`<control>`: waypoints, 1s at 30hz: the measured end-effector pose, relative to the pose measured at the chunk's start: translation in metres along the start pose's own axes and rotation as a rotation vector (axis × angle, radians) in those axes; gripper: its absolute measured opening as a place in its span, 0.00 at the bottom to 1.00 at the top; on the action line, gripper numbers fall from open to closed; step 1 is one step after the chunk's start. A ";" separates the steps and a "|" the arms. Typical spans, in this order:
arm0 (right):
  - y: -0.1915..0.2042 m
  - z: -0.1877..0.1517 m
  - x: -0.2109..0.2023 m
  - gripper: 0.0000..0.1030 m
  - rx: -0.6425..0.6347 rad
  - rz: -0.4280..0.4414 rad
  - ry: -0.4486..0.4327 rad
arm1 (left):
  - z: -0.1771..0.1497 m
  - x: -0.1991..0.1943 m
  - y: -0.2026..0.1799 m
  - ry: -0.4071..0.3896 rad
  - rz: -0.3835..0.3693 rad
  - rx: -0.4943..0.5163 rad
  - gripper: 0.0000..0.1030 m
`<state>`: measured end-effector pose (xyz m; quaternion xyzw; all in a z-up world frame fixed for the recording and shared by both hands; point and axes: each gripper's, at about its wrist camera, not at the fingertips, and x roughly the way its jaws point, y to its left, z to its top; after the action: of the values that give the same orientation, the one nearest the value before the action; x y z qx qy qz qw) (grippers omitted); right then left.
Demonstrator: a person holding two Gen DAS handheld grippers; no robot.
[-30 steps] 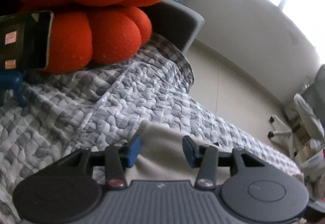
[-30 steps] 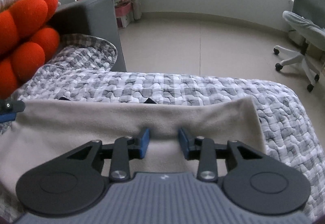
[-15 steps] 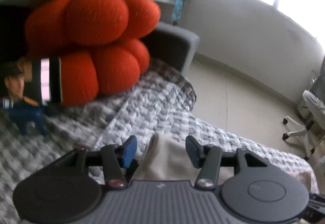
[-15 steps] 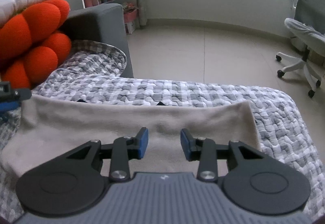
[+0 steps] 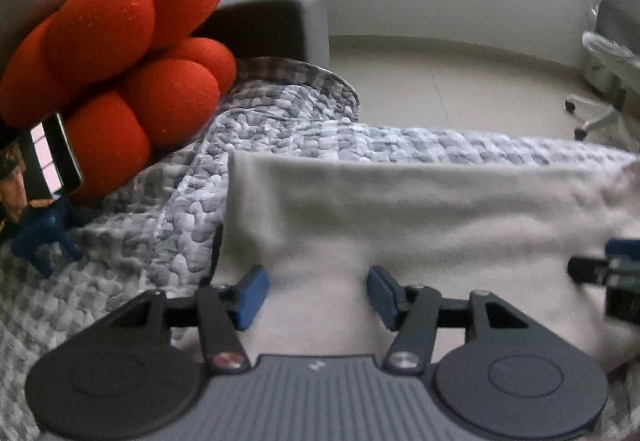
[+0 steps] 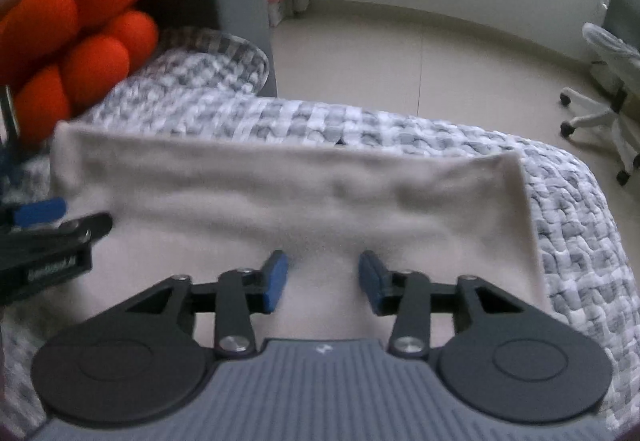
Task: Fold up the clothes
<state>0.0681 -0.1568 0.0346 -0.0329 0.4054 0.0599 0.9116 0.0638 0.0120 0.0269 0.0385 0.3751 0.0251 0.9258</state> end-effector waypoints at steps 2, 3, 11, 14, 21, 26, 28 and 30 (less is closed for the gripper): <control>0.002 0.000 -0.001 0.47 -0.011 -0.006 -0.004 | 0.002 -0.003 0.006 0.004 -0.010 -0.023 0.57; 0.000 0.001 -0.003 0.47 -0.001 -0.004 -0.008 | 0.002 -0.005 0.008 0.006 -0.011 -0.031 0.57; 0.006 0.004 -0.023 0.47 0.002 0.078 -0.050 | 0.001 -0.006 0.015 0.025 -0.017 -0.061 0.57; 0.021 0.003 -0.022 0.47 -0.059 0.127 -0.028 | -0.001 -0.008 0.010 0.036 -0.009 -0.050 0.57; 0.042 -0.006 -0.010 0.49 -0.175 0.157 0.052 | -0.004 -0.008 0.008 0.045 -0.003 -0.031 0.58; 0.030 -0.005 -0.018 0.49 -0.135 0.149 0.049 | -0.003 -0.009 0.009 0.055 -0.005 -0.030 0.59; 0.029 -0.006 -0.022 0.49 -0.147 0.158 0.050 | -0.003 -0.010 0.010 0.058 -0.006 -0.034 0.59; 0.031 -0.007 -0.022 0.49 -0.164 0.164 0.059 | -0.003 -0.011 0.011 0.062 -0.006 -0.046 0.59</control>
<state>0.0441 -0.1287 0.0454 -0.0760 0.4270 0.1663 0.8855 0.0536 0.0220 0.0328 0.0152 0.4033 0.0322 0.9144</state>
